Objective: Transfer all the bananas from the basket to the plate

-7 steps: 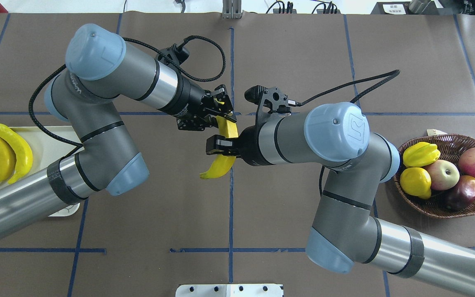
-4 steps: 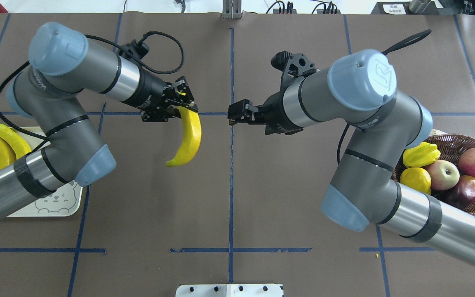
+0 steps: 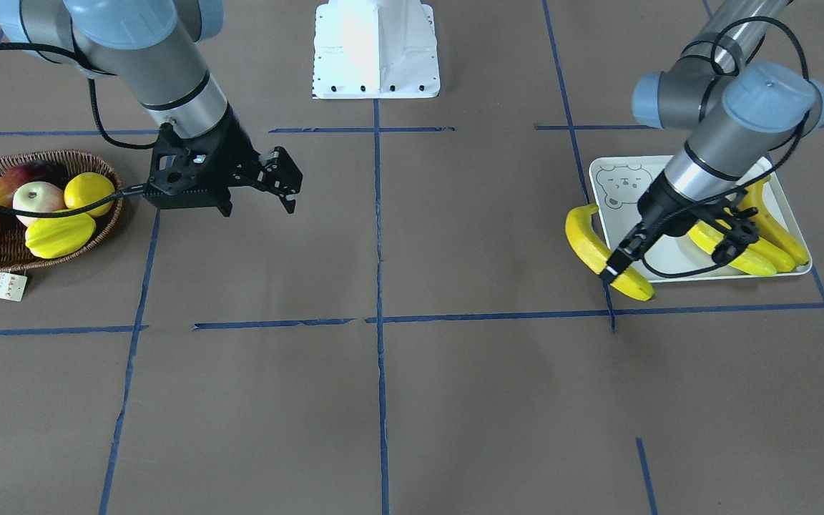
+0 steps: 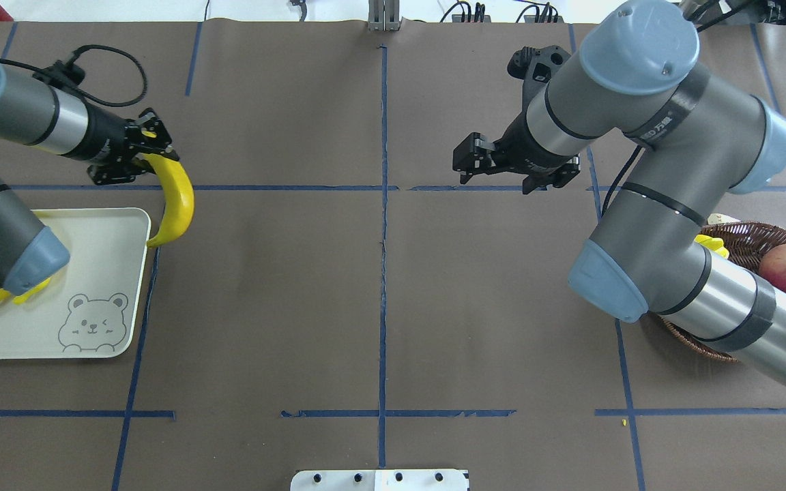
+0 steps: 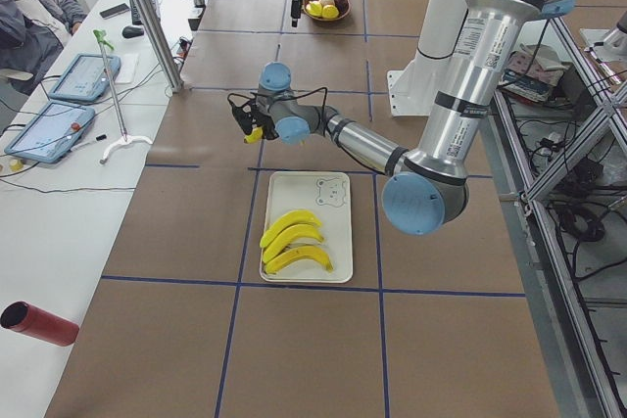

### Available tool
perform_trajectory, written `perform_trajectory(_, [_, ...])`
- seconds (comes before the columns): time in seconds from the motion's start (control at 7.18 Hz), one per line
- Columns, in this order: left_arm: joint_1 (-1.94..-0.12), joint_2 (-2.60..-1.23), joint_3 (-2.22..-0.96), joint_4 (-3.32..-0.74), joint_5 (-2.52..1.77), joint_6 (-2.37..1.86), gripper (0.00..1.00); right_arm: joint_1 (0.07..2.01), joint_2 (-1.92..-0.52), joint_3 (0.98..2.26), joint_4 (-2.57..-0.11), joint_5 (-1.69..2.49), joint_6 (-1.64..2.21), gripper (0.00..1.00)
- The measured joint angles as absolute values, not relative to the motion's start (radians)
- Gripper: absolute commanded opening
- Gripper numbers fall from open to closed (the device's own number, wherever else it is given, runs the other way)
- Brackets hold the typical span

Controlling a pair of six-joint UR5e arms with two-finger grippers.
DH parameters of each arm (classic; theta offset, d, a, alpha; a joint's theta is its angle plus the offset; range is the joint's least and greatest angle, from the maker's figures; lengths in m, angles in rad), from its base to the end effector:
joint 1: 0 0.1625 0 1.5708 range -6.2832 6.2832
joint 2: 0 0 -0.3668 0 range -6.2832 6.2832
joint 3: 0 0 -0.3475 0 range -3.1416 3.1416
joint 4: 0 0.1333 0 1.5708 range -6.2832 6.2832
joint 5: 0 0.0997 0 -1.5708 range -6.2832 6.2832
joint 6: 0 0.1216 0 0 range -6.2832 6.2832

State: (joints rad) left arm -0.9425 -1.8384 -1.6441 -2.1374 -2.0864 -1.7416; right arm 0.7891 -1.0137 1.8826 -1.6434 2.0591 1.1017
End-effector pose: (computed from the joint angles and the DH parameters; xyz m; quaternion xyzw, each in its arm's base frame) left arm 0.2752 -0.5036 0.3866 -0.0528 0.4789 -0.3643 0.7969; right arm -0.3438 -0.4546 0.2123 0.0412 -0.4353 0.0500 0.8980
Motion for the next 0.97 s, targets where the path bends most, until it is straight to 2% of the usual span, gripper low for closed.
perform_trajectory(0.14, [-0.963, -1.782, -1.642, -2.08, -2.084, -1.741, 0.01, 0.83, -1.031, 1.907, -1.724, 2.061, 0.992, 1.0])
perform_trajectory(0.28, [-0.977, -1.729, -1.638, -2.044, -2.08, -1.742, 0.09, 0.87, -1.056, 1.929, -1.768, 2.069, 0.901, 1.0])
perform_trajectory(0.56, [-1.002, -1.657, -1.616, -2.029, -2.071, -1.741, 0.99, 0.911, -1.088, 1.946, -1.79, 2.089, 0.823, 1.0])
perform_trajectory(0.97, [-1.016, -1.631, -1.606, -2.032, -2.052, -1.695, 1.0, 0.929, -1.094, 1.952, -1.796, 2.097, 0.808, 1.0])
